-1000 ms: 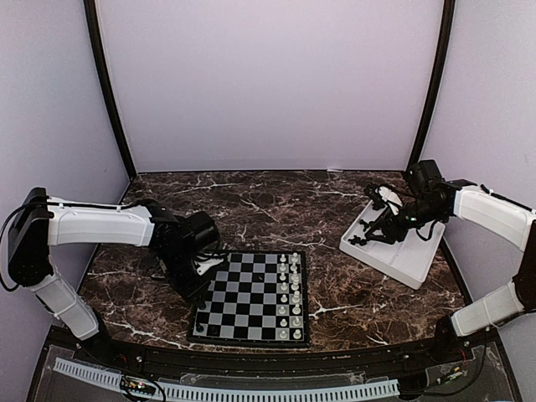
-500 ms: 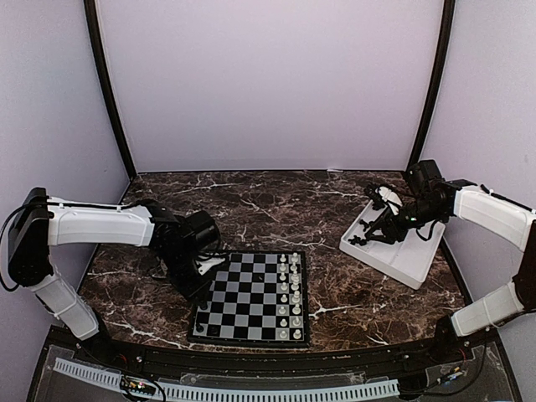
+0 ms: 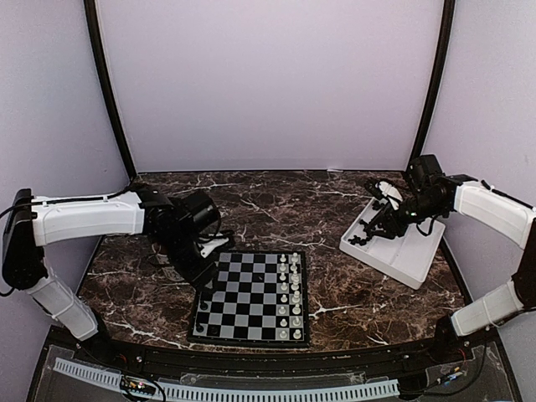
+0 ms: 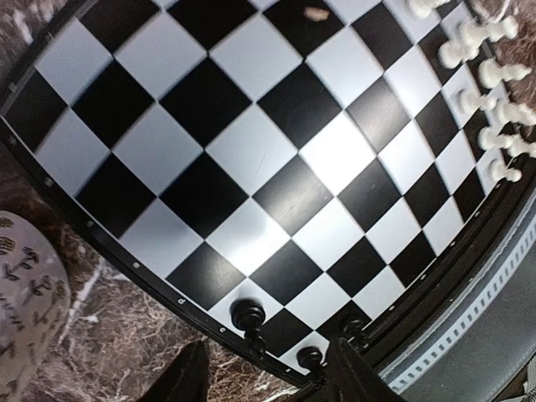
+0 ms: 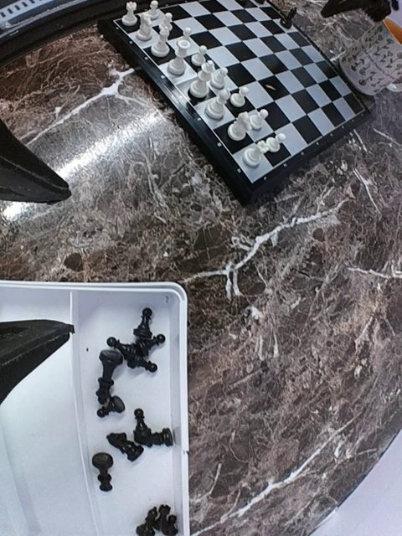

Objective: Set up the chess pieces on the board
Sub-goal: Place the bishop on c8, then pick up the king from the storage box.

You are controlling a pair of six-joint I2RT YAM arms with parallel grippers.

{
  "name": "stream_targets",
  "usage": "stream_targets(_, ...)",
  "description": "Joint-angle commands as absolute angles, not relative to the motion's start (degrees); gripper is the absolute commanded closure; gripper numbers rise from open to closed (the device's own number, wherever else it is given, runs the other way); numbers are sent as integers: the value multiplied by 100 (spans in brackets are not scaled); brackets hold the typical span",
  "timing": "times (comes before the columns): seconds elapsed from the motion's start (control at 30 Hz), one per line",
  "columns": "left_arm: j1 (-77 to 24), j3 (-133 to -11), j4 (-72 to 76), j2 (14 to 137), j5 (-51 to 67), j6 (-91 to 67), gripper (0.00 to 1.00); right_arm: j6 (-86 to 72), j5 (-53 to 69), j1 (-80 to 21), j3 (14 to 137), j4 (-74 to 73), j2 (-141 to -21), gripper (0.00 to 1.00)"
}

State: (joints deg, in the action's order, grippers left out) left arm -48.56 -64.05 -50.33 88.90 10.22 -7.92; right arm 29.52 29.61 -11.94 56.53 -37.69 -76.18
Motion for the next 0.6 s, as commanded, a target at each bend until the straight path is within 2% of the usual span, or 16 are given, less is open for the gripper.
stream_targets(0.0,-4885,-7072,-5145,8256,740,-655,48,2756,2390,-1119,6068,-3513,-7866,52)
stream_targets(0.07,-4885,-7291,-4781,8117,614,-596,46,2639,1932,-1107,6211,-3355,-8129,56)
stream_targets(0.1,-4886,-7373,-4623,8039,608,-580,43,2581,1647,-1107,6326,-3313,-8299,59)
stream_targets(0.13,-4882,-7404,-4280,8005,621,-575,36,2566,1419,-1096,6466,-3367,-8595,63)
stream_targets(0.23,-4891,-7491,-3601,7952,767,-631,31,2487,1048,-1031,6909,-3543,-9158,71)
stream_targets(0.33,-4902,-7518,-2773,8017,904,-746,29,2441,680,-1020,7316,-3667,-9585,73)
stream_targets(0.4,-4908,-7519,-2340,8100,1125,-835,22,2384,415,-1011,7581,-3744,-9843,74)
stream_targets(0.43,-4906,-7526,-2134,8142,1178,-870,13,2360,285,-999,7717,-3809,-9976,74)
stream_targets(0.5,-4912,-7586,-1982,8283,1337,-915,8,2347,165,-977,7980,-3967,-10272,74)
stream_targets(0.57,-4912,-7668,-1899,8443,1472,-942,7,2347,146,-959,8244,-4189,-10625,74)
